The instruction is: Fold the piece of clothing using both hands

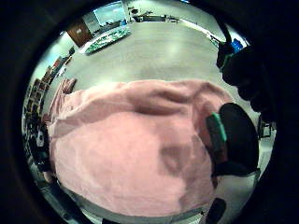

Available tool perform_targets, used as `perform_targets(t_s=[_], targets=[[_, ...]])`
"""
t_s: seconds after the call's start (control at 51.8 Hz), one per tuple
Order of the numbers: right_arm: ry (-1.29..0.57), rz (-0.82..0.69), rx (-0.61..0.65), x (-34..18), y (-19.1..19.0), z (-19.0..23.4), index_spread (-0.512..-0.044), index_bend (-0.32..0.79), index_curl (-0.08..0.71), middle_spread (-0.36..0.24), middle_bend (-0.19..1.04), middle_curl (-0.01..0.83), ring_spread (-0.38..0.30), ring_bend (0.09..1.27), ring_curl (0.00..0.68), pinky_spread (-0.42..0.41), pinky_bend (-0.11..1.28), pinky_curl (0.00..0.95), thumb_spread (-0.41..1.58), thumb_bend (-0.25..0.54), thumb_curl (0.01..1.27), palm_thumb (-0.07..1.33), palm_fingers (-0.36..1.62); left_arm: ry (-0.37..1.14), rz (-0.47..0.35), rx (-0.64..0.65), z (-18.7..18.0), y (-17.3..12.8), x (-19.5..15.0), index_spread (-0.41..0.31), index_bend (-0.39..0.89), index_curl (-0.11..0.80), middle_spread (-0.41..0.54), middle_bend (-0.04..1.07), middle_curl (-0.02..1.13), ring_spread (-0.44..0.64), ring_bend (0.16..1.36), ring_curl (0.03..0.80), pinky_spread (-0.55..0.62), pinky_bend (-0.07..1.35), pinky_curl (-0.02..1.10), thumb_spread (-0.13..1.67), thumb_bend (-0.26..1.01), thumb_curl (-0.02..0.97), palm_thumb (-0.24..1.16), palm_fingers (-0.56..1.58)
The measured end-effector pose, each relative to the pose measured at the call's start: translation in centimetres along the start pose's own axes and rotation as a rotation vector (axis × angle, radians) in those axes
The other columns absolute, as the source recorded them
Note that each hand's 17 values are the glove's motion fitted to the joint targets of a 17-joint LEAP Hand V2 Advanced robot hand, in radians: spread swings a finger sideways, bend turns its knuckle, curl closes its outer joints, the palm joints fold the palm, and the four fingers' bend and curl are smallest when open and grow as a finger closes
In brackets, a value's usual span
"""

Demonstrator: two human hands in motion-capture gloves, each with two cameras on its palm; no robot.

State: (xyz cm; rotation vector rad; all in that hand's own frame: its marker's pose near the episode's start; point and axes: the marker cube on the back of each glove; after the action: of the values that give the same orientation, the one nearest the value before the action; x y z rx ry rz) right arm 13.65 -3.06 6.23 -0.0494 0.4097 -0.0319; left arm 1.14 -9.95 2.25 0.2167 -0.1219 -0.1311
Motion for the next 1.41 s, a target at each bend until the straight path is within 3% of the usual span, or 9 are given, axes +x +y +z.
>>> perform_targets(t_s=[0.077, 0.174, 0.386, 0.483, 0.676, 0.83, 0.946, 1.255, 1.409], targets=[[0.136, -0.028, -0.055, 5.0, -0.4, 4.2, -0.178, 0.14, 0.126, -0.129, 0.36, 0.168, -0.162, 0.61, 0.213, -0.242, 0.60, 0.214, 0.60, 0.477, 0.14, 0.67, 1.20, 0.072, -0.070, 0.341, -1.5, -5.6, 1.2, -0.105, 0.11, 0.077, -0.130, 0.29, 0.18, -0.16, 0.52, 0.201, -0.17, 0.53, 0.21, 0.56, 0.16, 0.115, 0.36, 0.90], [0.074, 0.010, -0.069, 7.1, 1.0, 3.8, -0.211, 0.12, 0.174, -0.146, 0.36, 0.227, -0.187, 0.62, 0.291, -0.273, 0.62, 0.283, 0.83, 0.455, 0.15, 0.66, 1.13, 0.110, -0.065, 0.552, -6.2, -4.9, 0.1, -0.134, 0.15, 0.130, -0.152, 0.24, 0.23, -0.19, 0.52, 0.265, -0.20, 0.53, 0.27, 0.70, 0.15, 0.153, 0.43, 0.87], [-0.065, 0.124, -0.163, 9.0, 1.5, 5.8, -0.226, 0.07, 0.194, -0.119, 0.26, 0.286, -0.162, 0.54, 0.345, -0.199, 0.63, 0.342, 1.09, 0.349, 0.17, 0.59, 0.88, 0.056, 0.176, 0.276, -4.2, 1.2, 1.3, -0.176, 0.19, 0.232, -0.178, 0.19, 0.30, -0.18, 0.42, 0.294, -0.22, 0.46, 0.32, 0.91, 0.09, 0.200, 0.47, 0.90], [-0.105, 0.215, -0.240, 9.3, 1.3, 8.3, -0.226, 0.06, 0.182, -0.065, 0.20, 0.294, -0.088, 0.50, 0.344, -0.081, 0.62, 0.347, 1.16, 0.274, 0.17, 0.51, 0.62, 0.014, 0.195, -0.111, 0.6, 5.7, 1.1, -0.191, 0.19, 0.272, -0.178, 0.17, 0.32, -0.16, 0.37, 0.299, -0.23, 0.42, 0.33, 1.02, 0.06, 0.206, 0.45, 0.92], [-0.188, 0.372, -0.226, 9.5, 1.0, 12.0, -0.208, 0.05, 0.142, 0.015, 0.20, 0.319, -0.005, 0.52, 0.339, 0.059, 0.66, 0.343, 1.24, 0.185, 0.18, 0.44, 0.51, -0.020, 0.167, -0.251, 6.8, 6.3, 0.9, -0.159, 0.26, 0.357, -0.056, 0.12, 0.31, 0.03, 0.36, 0.335, 0.01, 0.26, 0.34, 1.15, -0.02, 0.202, 0.34, 0.54], [-0.275, 0.373, -0.150, 8.6, 1.4, 13.2, -0.173, -0.05, 0.044, -0.051, 0.27, 0.359, -0.123, 0.67, 0.366, -0.136, 0.81, 0.358, 1.23, 0.225, 0.23, 0.61, 0.72, -0.033, 0.132, -0.368, 8.4, 7.2, 0.7, -0.117, 0.17, 0.348, 0.053, 0.11, 0.25, 0.21, 0.42, 0.323, 0.24, 0.27, 0.31, 1.18, -0.04, 0.189, 0.18, 0.31], [-0.265, 0.331, -0.085, 9.0, 2.3, 12.9, -0.188, 0.22, 0.166, -0.139, 0.36, 0.417, -0.189, 0.70, 0.417, -0.242, 0.75, 0.383, 1.13, 0.312, 0.29, 0.87, 1.25, -0.024, 0.153, -0.427, 8.1, 8.2, 1.0, -0.103, 0.16, 0.348, 0.079, 0.14, 0.24, 0.26, 0.46, 0.323, 0.30, 0.29, 0.31, 1.20, -0.03, 0.190, 0.11, 0.29], [-0.153, 0.499, -0.097, 17.9, 3.8, 12.7, -0.199, 0.25, 0.328, -0.167, 0.39, 0.478, -0.227, 0.67, 0.458, -0.303, 0.70, 0.410, 1.04, 0.255, 0.31, 1.00, 1.31, 0.078, 0.233, -0.369, 4.9, 9.3, 2.4, -0.100, 0.21, 0.379, 0.069, 0.16, 0.26, 0.28, 0.45, 0.310, 0.32, 0.27, 0.31, 1.24, 0.01, 0.229, 0.17, 0.36], [-0.399, 0.521, -0.082, 20.4, 1.3, 10.6, -0.200, 0.22, 0.367, -0.168, 0.39, 0.494, -0.230, 0.67, 0.468, -0.304, 0.70, 0.424, 1.01, 0.213, 0.33, 1.02, 1.31, 0.100, 0.198, -0.366, 3.8, 9.0, 2.1, -0.100, 0.20, 0.396, 0.058, 0.16, 0.27, 0.27, 0.44, 0.307, 0.31, 0.24, 0.31, 1.25, 0.00, 0.246, 0.21, 0.37]])
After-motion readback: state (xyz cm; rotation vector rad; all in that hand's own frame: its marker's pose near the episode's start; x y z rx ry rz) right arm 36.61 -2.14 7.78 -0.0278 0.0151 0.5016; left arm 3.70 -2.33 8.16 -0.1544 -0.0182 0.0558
